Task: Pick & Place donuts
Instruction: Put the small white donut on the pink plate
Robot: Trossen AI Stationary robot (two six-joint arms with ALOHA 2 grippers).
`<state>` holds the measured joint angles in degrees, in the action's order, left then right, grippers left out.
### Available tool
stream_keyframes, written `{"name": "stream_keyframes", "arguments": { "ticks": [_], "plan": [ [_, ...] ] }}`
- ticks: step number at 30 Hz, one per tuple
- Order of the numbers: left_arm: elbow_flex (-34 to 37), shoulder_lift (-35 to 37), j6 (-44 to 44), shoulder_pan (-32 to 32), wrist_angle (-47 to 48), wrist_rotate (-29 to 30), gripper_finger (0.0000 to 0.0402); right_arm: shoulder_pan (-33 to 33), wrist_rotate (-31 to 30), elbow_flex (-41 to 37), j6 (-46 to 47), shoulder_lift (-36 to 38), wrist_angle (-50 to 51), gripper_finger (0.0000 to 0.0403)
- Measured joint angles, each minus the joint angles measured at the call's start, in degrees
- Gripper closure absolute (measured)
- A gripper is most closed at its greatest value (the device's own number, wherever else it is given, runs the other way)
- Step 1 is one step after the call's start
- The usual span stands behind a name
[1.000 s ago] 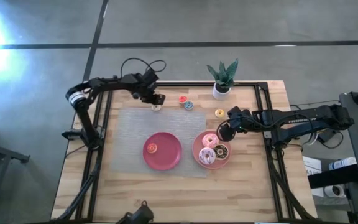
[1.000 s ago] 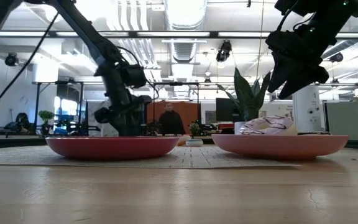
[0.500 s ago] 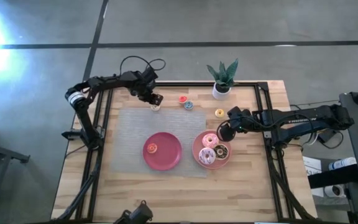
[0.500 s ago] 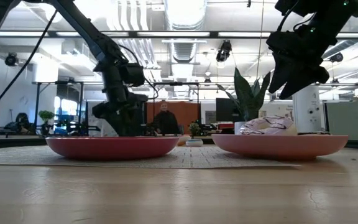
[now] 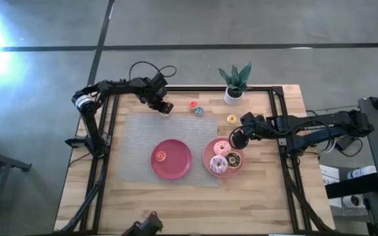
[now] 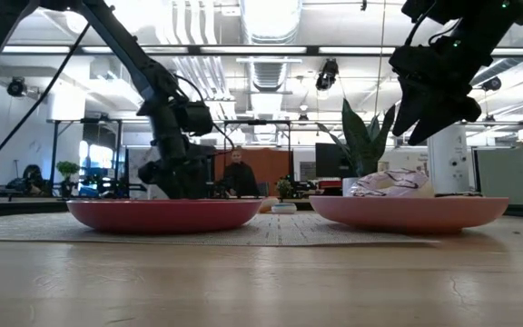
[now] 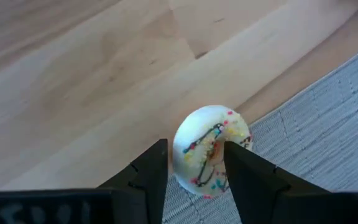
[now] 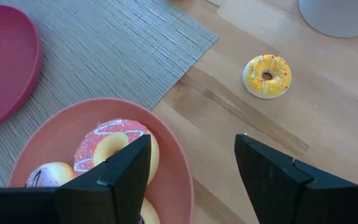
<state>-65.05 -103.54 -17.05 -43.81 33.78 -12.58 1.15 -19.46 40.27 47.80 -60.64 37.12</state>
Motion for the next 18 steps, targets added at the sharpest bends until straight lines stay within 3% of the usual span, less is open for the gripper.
{"name": "stream_keyframes", "arguments": {
  "ticks": [9,18],
  "plan": [
    [0.95,-0.67,0.98,0.2,-0.64,1.05,0.0387,0.0,0.1,0.0,0.14,0.0,0.0,0.0179],
    [-0.51,11.19,1.15,5.8,1.17,1.43,0.04,0.0,0.15,0.0,0.03,0.0,0.04,0.0179]
  ]
}}
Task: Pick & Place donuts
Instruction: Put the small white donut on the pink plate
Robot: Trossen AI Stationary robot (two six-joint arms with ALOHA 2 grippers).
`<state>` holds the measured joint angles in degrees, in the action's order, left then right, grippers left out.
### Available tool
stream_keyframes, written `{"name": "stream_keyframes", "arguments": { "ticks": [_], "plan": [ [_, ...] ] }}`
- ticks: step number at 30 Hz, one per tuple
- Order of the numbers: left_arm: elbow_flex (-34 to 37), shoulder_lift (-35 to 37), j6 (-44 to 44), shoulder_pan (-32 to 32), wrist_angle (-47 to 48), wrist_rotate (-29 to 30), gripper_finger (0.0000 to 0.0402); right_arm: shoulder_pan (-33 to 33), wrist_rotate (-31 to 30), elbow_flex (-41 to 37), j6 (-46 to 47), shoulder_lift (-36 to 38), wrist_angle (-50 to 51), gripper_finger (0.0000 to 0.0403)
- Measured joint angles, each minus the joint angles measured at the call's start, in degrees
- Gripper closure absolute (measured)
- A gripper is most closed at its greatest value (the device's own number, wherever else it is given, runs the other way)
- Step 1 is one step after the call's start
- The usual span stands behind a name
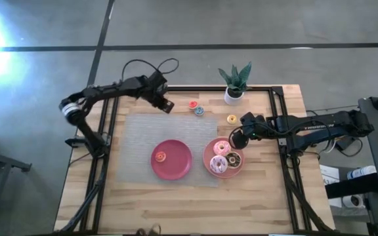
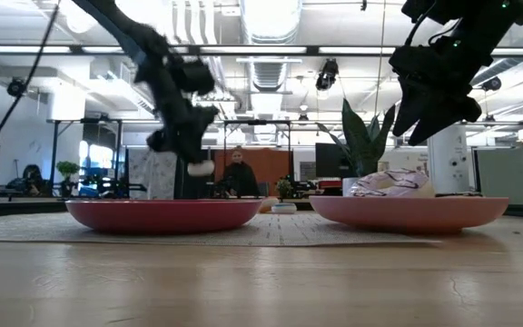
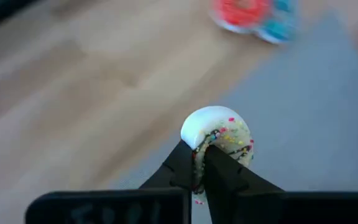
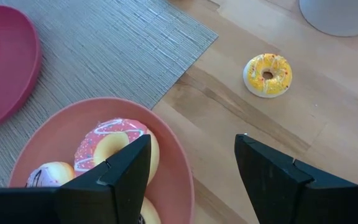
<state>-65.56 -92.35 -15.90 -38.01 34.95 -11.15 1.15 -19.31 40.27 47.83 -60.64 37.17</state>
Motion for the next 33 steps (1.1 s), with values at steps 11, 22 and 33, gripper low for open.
{"name": "stream_keyframes", "arguments": {
  "ticks": [11,22,33],
  "plan": [
    [4.97,5.69,-2.65,26.79,5.25,3.07,0.0401,0.02,-0.19,0.0,0.0,0.0,-0.06,0.0179],
    [10.41,0.96,-12.22,33.63,-2.05,9.17,0.0401,-0.01,-0.19,0.0,0.06,0.01,-0.25,0.0179],
    [11.15,1.04,-15.76,33.8,-1.9,10.97,0.0316,-0.02,-0.02,0.0,0.2,0.02,-0.22,0.0179]
  ]
}}
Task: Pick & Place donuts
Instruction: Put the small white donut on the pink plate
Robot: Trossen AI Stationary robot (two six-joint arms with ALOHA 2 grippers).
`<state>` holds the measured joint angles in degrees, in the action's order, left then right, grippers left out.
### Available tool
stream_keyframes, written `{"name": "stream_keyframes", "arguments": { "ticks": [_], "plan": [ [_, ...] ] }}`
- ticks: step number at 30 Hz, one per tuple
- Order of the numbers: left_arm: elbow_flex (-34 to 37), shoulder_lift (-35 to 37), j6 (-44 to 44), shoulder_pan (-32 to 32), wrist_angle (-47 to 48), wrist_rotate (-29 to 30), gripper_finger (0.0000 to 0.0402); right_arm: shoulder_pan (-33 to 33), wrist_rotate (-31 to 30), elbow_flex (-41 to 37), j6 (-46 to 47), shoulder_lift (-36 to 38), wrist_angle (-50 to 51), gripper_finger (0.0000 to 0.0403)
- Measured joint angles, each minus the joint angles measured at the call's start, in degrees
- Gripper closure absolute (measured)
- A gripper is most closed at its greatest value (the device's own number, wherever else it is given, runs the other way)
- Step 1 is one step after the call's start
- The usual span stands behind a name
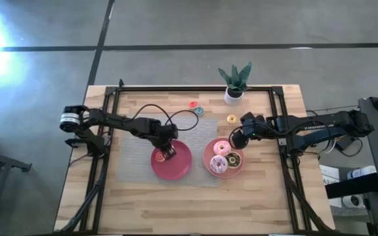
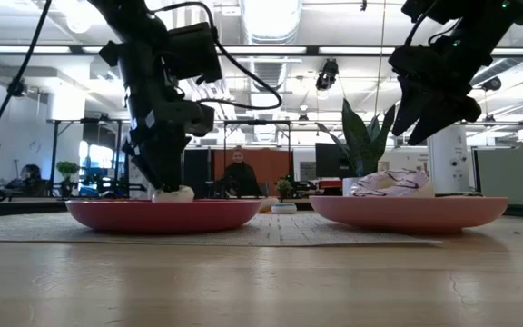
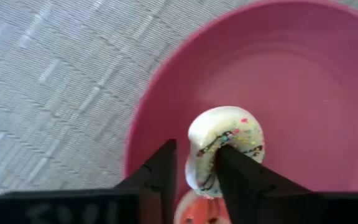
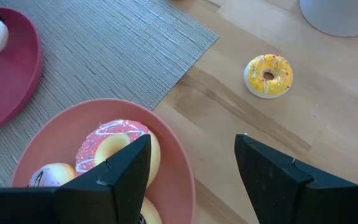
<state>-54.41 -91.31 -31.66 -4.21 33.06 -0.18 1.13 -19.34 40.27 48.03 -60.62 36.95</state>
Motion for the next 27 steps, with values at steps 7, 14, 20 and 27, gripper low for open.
{"name": "stream_keyframes", "arguments": {
  "ticks": [7,14,20,27],
  "plan": [
    [-3.37,0.74,3.16,-0.05,6.96,0.65,0.0268,0.01,0.03,0.0,-0.21,-0.01,0.03,0.0179],
    [-3.37,0.33,4.85,0.49,7.03,1.26,0.0266,0.02,5.87,-0.04,-0.44,-0.02,-2.53,0.0179],
    [-3.41,0.37,7.51,0.35,6.12,0.72,0.0266,0.3,21.58,-0.9,2.45,-4.01,-20.71,0.0181],
    [-2.6,0.37,6.72,0.33,6.04,0.11,0.0277,1.02,26.94,0.07,8.52,-18.15,-45.51,0.0218]
  ]
}}
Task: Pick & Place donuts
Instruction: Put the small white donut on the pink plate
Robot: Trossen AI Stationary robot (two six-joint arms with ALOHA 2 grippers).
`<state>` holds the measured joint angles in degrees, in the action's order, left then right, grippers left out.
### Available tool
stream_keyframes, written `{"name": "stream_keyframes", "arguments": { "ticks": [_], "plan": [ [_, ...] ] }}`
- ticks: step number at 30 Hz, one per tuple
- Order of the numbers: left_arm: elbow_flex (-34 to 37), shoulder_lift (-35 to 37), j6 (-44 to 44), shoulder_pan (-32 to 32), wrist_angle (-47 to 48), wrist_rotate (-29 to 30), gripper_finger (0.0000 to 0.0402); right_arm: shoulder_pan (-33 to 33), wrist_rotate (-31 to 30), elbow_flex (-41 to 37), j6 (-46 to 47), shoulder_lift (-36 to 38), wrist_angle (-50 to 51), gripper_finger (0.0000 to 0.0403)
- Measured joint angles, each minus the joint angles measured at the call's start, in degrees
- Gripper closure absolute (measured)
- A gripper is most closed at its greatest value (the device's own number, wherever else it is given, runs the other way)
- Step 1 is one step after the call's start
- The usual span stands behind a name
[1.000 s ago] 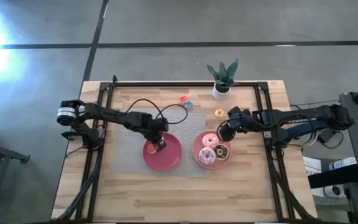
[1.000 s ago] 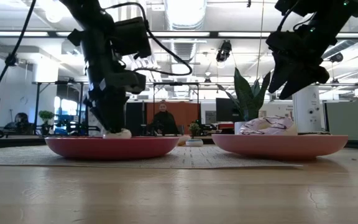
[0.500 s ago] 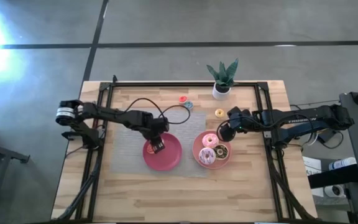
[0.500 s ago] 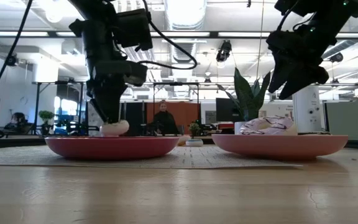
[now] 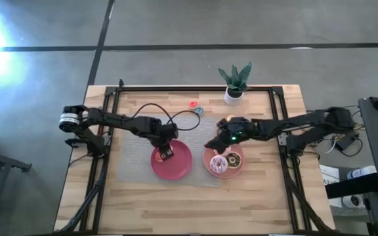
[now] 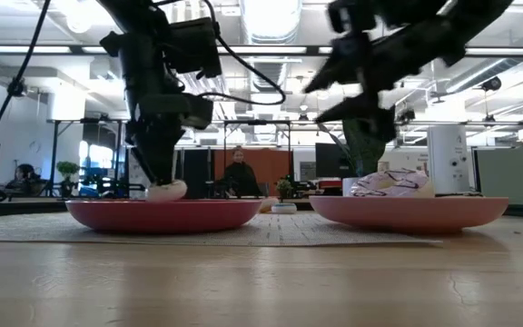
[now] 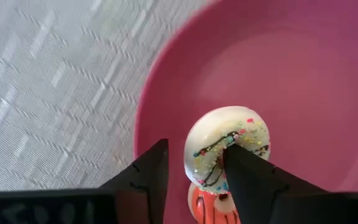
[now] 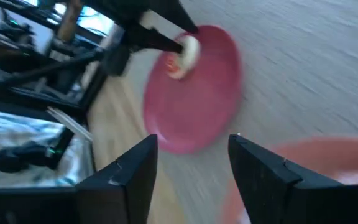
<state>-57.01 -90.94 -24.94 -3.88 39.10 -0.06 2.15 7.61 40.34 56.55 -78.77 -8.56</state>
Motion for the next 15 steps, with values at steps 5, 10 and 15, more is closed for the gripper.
{"name": "stream_keyframes", "arguments": {
  "ticks": [5,10,15],
  "plan": [
    [1.24,0.95,-1.45,0.41,-0.05,-1.34,0.031,0.0,1.71,3.75,2.77,-10.62,-7.8,0.0241],
    [2.84,3.41,-1.87,0.52,-3.72,-2.63,0.0328,-0.02,7.83,8.96,4.39,-21.02,-14.11,0.0258],
    [3.86,5.43,-2.49,0.57,-5.1,-3.7,0.0351,-0.11,9.28,15.3,4.25,-27.51,-16.19,0.0295]
  ]
}}
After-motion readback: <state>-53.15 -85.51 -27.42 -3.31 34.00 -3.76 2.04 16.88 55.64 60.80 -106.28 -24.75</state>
